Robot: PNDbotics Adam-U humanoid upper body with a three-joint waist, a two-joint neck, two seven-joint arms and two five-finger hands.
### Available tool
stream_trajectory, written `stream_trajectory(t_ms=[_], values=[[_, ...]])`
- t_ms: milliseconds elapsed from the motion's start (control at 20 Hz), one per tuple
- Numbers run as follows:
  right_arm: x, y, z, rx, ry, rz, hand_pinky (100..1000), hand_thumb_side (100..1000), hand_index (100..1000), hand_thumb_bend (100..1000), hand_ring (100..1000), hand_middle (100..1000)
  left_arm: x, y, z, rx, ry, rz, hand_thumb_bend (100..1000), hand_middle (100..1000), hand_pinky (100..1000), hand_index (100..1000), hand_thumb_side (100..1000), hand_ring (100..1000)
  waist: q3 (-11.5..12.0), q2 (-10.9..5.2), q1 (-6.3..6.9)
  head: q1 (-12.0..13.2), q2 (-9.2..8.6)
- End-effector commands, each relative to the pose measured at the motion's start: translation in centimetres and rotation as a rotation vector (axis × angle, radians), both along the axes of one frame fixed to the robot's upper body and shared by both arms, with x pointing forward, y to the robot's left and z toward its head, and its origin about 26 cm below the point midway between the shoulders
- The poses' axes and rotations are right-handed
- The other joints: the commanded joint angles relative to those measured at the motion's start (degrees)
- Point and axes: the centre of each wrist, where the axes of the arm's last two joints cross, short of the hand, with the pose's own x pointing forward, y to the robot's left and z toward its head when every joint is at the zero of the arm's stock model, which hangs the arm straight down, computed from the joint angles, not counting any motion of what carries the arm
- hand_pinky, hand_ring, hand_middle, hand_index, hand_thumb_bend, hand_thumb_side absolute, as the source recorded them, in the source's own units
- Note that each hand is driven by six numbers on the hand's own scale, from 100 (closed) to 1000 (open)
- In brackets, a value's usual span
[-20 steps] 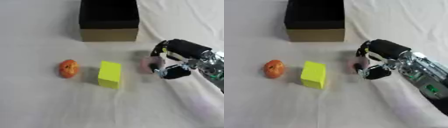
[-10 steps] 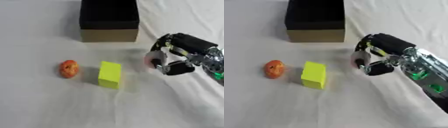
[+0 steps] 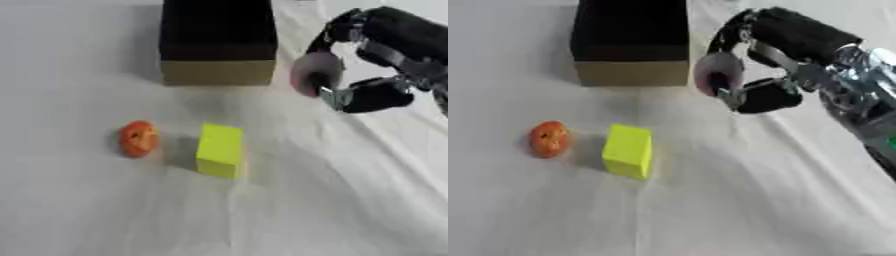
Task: Pick up objects on the table and place them in the box.
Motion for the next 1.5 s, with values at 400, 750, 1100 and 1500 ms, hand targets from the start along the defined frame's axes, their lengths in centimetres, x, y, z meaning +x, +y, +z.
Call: stream_trajectory(t_ms=[400, 750, 1100, 1500], values=[[6.1, 1.1, 4.8, 0.077, -0.137, -0.064, 722, 347, 721, 100, 718, 553, -0.1, -0.1, 1.2, 0.053, -0.021, -0.027, 100, 772, 692, 850, 937, 761, 2.4, -0.66, -0.7, -2.1, -1.29], [10.8, 1.7, 5.4, 0.131, -0.192, -0.097, 720, 344, 714, 100, 715, 548, 0.1, -0.5, 1.7, 0.061, -0.039, -0.054, 100, 774, 691, 850, 937, 761, 4.9, 0.72, -1.44, -5.0, -3.85], [13.7, 1.7, 4.3, 0.126, -0.197, -0.14, 724, 359, 718, 100, 718, 549, 0.2, -0.8, 2.0, 0.061, -0.046, -0.068, 100, 775, 691, 850, 938, 761, 7.1, 1.79, -2.13, -6.4, -6.03], [15.4, 2.5, 2.3, 0.132, -0.146, -0.146, 727, 404, 715, 100, 723, 549, 0.4, -1.2, 2.3, 0.06, -0.057, -0.089, 100, 774, 691, 850, 939, 760, 8.7, 2.36, -2.54, -7.4, -7.42]])
